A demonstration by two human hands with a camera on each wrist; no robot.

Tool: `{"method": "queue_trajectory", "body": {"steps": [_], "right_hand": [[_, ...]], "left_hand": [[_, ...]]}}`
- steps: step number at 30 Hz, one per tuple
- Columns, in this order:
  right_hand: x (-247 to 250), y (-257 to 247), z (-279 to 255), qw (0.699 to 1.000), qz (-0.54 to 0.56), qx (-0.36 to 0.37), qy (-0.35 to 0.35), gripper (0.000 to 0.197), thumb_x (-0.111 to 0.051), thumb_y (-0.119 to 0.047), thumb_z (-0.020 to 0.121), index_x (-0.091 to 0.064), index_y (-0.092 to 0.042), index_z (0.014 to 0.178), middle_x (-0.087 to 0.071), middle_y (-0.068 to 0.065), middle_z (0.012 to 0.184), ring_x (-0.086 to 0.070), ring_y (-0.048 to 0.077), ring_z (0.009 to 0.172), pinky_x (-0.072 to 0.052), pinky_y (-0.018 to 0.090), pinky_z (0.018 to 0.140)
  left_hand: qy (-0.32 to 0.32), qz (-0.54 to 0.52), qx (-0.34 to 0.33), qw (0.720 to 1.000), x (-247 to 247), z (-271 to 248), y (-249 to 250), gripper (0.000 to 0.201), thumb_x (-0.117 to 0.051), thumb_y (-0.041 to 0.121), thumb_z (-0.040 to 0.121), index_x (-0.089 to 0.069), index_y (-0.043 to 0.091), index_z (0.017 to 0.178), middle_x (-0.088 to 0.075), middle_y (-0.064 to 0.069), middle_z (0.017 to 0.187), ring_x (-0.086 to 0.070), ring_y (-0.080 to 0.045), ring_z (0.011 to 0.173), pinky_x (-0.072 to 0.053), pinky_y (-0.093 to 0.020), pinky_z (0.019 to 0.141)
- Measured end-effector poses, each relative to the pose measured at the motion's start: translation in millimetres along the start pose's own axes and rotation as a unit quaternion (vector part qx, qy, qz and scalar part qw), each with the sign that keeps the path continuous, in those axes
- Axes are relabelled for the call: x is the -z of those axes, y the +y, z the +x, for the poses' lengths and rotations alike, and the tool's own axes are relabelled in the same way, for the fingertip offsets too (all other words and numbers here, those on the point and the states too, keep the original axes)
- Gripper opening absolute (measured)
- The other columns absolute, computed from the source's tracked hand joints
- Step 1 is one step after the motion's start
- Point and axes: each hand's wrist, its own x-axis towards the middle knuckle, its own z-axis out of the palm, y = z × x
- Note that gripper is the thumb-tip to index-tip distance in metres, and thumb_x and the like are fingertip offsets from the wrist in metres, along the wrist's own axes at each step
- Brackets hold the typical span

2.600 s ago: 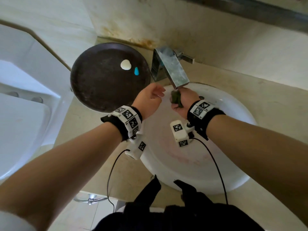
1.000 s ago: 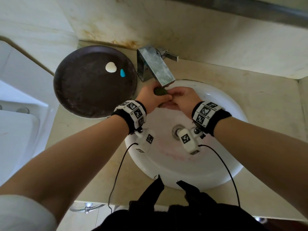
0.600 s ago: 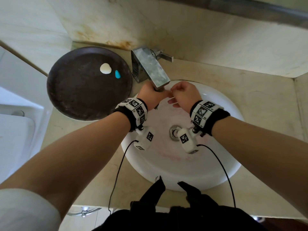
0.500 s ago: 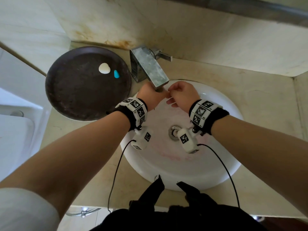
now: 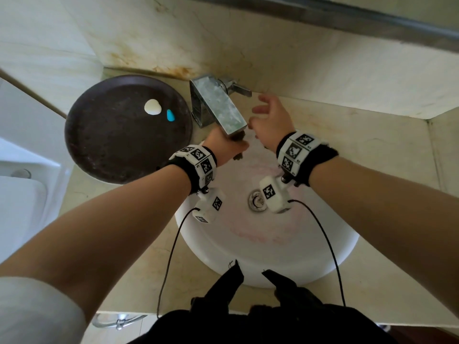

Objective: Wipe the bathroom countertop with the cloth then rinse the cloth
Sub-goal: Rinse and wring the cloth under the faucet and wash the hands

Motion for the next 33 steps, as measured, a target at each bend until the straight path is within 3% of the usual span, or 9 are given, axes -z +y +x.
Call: {"method": "queue_trajectory", "body": {"steps": [7,12,16,18,23,26,28,31,33], "right_hand": [[4,-15,5,0.997,-0.047,0.053,-0.029,0.052,-0.051,-0.006,0.087,-0.046,-0.021,0.137,-0.058,-0.006,0.122,-0.067,0.016,0.093,-0.056,0.03,0.078],[-1,-22,6,0.999,-0.033,0.029,-0.027,0.052,-0.051,-0.002,0.086,-0.047,-0.019,0.135,-0.059,-0.005,0.117,-0.066,0.018,0.094,-0.056,0.03,0.072],[-4,-24,-2,0.999,-0.035,0.028,-0.023,0.052,-0.05,0.003,0.084,-0.049,-0.019,0.131,-0.061,-0.006,0.115,-0.06,0.013,0.089,-0.045,0.019,0.061],[-2,-22,-9,0.998,-0.028,0.045,-0.037,0.05,-0.048,0.002,0.085,-0.05,-0.02,0.13,-0.062,-0.006,0.113,-0.061,0.012,0.087,-0.042,0.016,0.058],[15,-6,-30,0.994,-0.053,0.022,-0.09,0.027,-0.044,-0.03,0.098,-0.054,-0.021,0.122,-0.064,-0.003,0.114,-0.068,0.012,0.085,-0.048,0.022,0.064],[20,6,-53,0.983,-0.059,-0.06,-0.163,0.039,-0.033,-0.045,0.1,-0.057,-0.017,0.114,-0.065,0.004,0.113,-0.064,0.018,0.094,-0.051,0.033,0.079],[19,9,-70,0.972,-0.07,-0.082,-0.208,0.046,-0.026,-0.049,0.101,-0.055,-0.017,0.118,-0.061,0.005,0.118,-0.06,0.022,0.103,-0.051,0.036,0.086],[20,10,-84,0.97,-0.033,-0.12,-0.21,0.054,-0.023,-0.056,0.099,-0.05,-0.019,0.128,-0.061,0.008,0.123,-0.06,0.023,0.107,-0.052,0.04,0.09],[25,11,-89,0.961,0.049,-0.176,-0.208,0.059,-0.025,-0.063,0.096,-0.051,-0.02,0.129,-0.063,0.009,0.122,-0.062,0.025,0.106,-0.052,0.045,0.092]], "left_hand": [[-0.022,-0.05,-0.004,0.999,9,-15,6,0.015,-0.052,-0.007,0.074,-0.066,-0.005,0.078,-0.07,-0.02,0.075,-0.06,-0.018,0.056,-0.049,-0.021,0.049],[-0.013,-0.101,0.038,0.994,14,-28,4,0.039,-0.055,-0.009,0.076,-0.049,0.009,0.11,-0.066,-0.02,0.098,-0.068,-0.034,0.085,-0.06,-0.044,0.073],[0.0,-0.093,0.029,0.995,18,-33,3,0.049,-0.064,0.0,0.074,-0.05,0.007,0.121,-0.065,-0.016,0.098,-0.065,-0.025,0.073,-0.052,-0.028,0.052],[-0.002,-0.079,0.03,0.996,19,-36,3,0.053,-0.073,0.009,0.072,-0.051,0.012,0.12,-0.067,-0.015,0.098,-0.066,-0.026,0.072,-0.051,-0.029,0.053],[-0.035,-0.03,0.03,0.998,12,-57,3,0.035,-0.068,0.023,0.086,-0.054,0.026,0.117,-0.066,-0.005,0.11,-0.071,-0.025,0.087,-0.06,-0.042,0.073],[-0.089,-0.021,0.06,0.994,7,-75,9,0.037,-0.049,0.027,0.099,-0.045,0.027,0.136,-0.06,-0.006,0.118,-0.066,-0.027,0.093,-0.059,-0.039,0.078],[-0.119,-0.019,0.067,0.99,4,-82,14,0.047,-0.047,0.018,0.098,-0.034,0.027,0.142,-0.056,-0.007,0.126,-0.064,-0.028,0.099,-0.058,-0.039,0.081],[-0.131,-0.03,0.046,0.99,6,-87,28,0.069,-0.048,-0.007,0.087,-0.026,0.024,0.144,-0.042,-0.008,0.138,-0.058,-0.03,0.107,-0.056,-0.027,0.06],[-0.134,-0.018,0.02,0.991,11,-91,41,0.074,-0.05,-0.01,0.083,-0.024,0.025,0.144,-0.036,-0.01,0.144,-0.051,-0.028,0.116,-0.057,-0.027,0.065]]}}
